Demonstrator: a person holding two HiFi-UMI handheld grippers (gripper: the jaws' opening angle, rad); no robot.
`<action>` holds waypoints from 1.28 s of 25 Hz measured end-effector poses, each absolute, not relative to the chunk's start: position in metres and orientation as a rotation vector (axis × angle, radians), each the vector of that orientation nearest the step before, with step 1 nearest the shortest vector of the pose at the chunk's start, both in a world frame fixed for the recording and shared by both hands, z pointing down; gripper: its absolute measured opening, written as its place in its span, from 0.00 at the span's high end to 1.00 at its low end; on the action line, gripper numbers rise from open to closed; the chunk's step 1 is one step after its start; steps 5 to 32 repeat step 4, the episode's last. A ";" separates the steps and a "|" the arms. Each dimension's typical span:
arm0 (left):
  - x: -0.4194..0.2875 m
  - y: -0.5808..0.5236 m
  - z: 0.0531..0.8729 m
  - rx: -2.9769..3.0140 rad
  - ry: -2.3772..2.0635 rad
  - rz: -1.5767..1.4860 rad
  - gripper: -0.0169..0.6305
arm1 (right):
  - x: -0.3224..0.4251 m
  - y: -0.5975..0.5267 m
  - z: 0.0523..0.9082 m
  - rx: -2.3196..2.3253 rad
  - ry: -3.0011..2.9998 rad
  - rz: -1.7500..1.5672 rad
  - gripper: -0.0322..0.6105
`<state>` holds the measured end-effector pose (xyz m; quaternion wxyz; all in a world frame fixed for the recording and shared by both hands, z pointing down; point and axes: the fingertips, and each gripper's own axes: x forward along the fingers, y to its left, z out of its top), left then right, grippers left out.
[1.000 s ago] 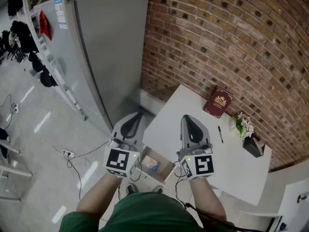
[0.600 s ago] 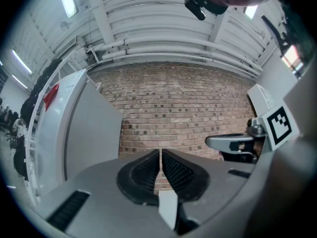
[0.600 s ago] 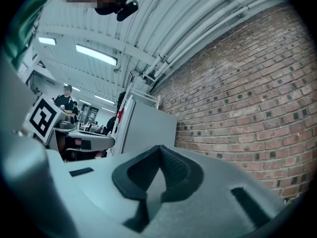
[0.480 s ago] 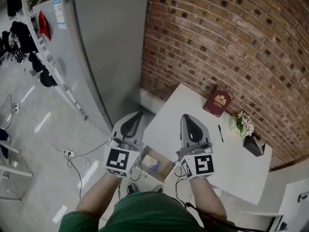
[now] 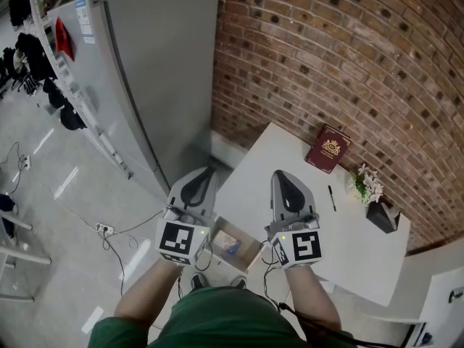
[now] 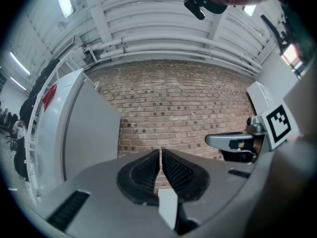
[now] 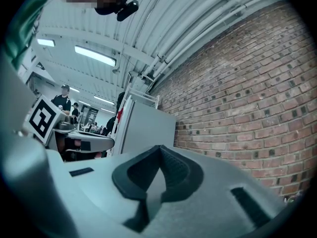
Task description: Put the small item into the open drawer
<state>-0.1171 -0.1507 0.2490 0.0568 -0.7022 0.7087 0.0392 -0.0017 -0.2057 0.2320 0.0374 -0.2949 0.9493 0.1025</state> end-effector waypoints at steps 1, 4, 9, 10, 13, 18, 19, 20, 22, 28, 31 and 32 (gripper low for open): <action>-0.116 -0.151 0.249 -2.129 2.151 0.118 0.95 | 0.000 -0.206 0.232 -0.905 2.913 0.313 0.95; -0.112 -0.153 0.246 -2.125 2.161 0.114 0.95 | 0.004 -0.209 0.233 -0.904 2.913 0.309 0.95; -0.112 -0.153 0.246 -2.125 2.161 0.114 0.95 | 0.004 -0.209 0.233 -0.904 2.913 0.309 0.95; -0.112 -0.153 0.246 -2.125 2.161 0.114 0.95 | 0.004 -0.209 0.233 -0.904 2.913 0.309 0.95; -0.112 -0.153 0.246 -2.125 2.161 0.114 0.95 | 0.004 -0.209 0.233 -0.904 2.913 0.309 0.95; -0.112 -0.153 0.246 -2.125 2.161 0.114 0.95 | 0.004 -0.209 0.233 -0.904 2.913 0.309 0.95; -0.112 -0.153 0.246 -2.125 2.161 0.114 0.95 | 0.004 -0.209 0.233 -0.904 2.913 0.309 0.95; -0.112 -0.153 0.246 -2.125 2.161 0.114 0.95 | 0.004 -0.209 0.233 -0.904 2.913 0.309 0.95; -0.112 -0.153 0.246 -2.125 2.161 0.114 0.95 | 0.004 -0.209 0.233 -0.904 2.913 0.309 0.95; -0.112 -0.153 0.246 -2.125 2.161 0.114 0.95 | 0.004 -0.209 0.233 -0.904 2.913 0.309 0.95; -0.112 -0.153 0.246 -2.125 2.161 0.114 0.95 | 0.004 -0.209 0.233 -0.904 2.913 0.309 0.95; -0.112 -0.153 0.246 -2.125 2.161 0.114 0.95 | 0.004 -0.209 0.233 -0.904 2.913 0.309 0.95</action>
